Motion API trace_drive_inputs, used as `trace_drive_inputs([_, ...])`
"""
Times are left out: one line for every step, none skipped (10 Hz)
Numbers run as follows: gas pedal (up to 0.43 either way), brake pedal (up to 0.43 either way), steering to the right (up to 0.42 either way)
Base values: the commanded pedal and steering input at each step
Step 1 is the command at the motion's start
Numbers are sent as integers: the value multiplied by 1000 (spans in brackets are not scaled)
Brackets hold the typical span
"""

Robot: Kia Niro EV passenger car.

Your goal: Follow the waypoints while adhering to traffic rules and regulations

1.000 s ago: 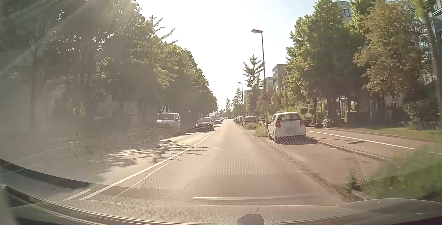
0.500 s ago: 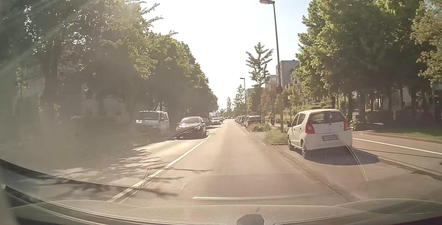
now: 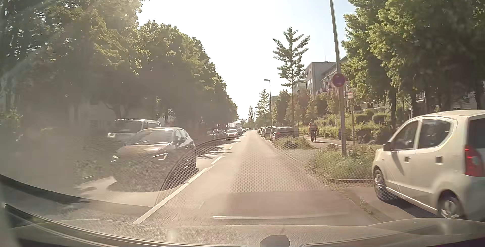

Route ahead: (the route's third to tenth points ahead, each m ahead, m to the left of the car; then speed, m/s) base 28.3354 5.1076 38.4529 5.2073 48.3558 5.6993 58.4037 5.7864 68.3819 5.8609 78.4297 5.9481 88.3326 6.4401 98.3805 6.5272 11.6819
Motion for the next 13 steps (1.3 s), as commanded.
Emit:
trace_drive_inputs([98, 0, -3])
trace_drive_inputs([98, 0, -4])
trace_drive_inputs([98, 0, -5])
trace_drive_inputs([98, 0, -6])
trace_drive_inputs([98, 0, -6])
trace_drive_inputs([98, 0, -6])
trace_drive_inputs([98, 0, -6])
trace_drive_inputs([98, 0, -6])
trace_drive_inputs([98, 0, -9])
trace_drive_inputs([98, 0, -9])
trace_drive_inputs([98, 0, -9])
trace_drive_inputs([98, 0, -8])
trace_drive_inputs([98, 0, -5])
